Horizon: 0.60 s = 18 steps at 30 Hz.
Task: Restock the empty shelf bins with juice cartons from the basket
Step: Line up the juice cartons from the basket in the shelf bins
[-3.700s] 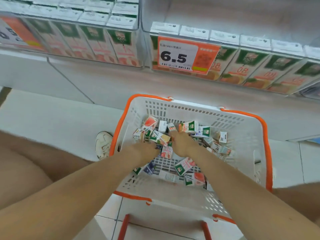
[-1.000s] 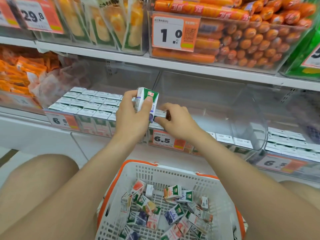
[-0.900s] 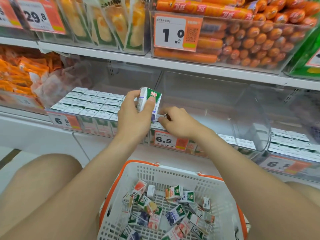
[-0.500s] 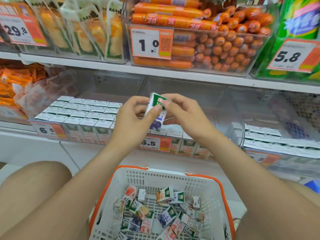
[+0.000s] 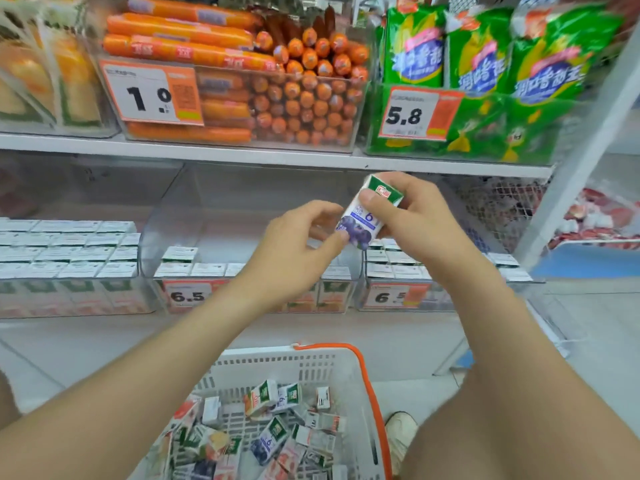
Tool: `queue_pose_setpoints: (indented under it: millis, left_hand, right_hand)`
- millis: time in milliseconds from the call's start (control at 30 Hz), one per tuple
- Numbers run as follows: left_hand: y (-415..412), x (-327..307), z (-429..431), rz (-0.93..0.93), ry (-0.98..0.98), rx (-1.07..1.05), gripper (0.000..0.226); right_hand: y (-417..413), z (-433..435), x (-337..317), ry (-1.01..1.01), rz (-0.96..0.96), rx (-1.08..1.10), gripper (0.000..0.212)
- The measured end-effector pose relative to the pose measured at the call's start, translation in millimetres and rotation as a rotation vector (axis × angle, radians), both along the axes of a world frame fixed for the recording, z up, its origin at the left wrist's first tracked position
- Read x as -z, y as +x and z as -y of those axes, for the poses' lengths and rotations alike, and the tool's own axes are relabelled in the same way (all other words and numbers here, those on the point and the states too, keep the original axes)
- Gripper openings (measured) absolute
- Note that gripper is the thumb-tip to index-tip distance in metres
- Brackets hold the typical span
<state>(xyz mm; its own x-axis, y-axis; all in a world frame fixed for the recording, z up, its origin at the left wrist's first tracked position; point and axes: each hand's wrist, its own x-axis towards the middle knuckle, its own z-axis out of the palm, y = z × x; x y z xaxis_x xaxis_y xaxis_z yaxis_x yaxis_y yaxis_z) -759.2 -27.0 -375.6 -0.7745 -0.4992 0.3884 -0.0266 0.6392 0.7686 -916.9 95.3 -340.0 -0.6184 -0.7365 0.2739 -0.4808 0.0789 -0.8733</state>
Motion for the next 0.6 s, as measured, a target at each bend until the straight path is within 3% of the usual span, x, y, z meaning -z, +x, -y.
queue_pose_setpoints:
  millis: [133, 400, 467, 600]
  left_hand:
    - [-39.5, 16.9, -18.5, 0.124, -0.318, -0.009, 0.036]
    - [-86.8, 57.5, -39.0, 0.251, -0.672, 0.054, 0.033]
    - [-89.2, 65.1, -42.7, 0.301, -0.728, 0.048, 0.036]
    - [-88.3, 73.5, -44.2, 0.365, -0.786, 0.055, 0.038]
  right_hand:
    - [-58.7, -35.9, 3.6, 0.195, -0.415, 0.247, 0.033]
    - [-147.2, -57.6, 46.6, 0.527, -0.565, 0.441, 0.053]
    - [-154.6, -57.6, 56.8, 0.609, -0.565, 0.378, 0.050]
    - [-157.7, -50.8, 69.2, 0.759, -0.594, 0.199, 0.021]
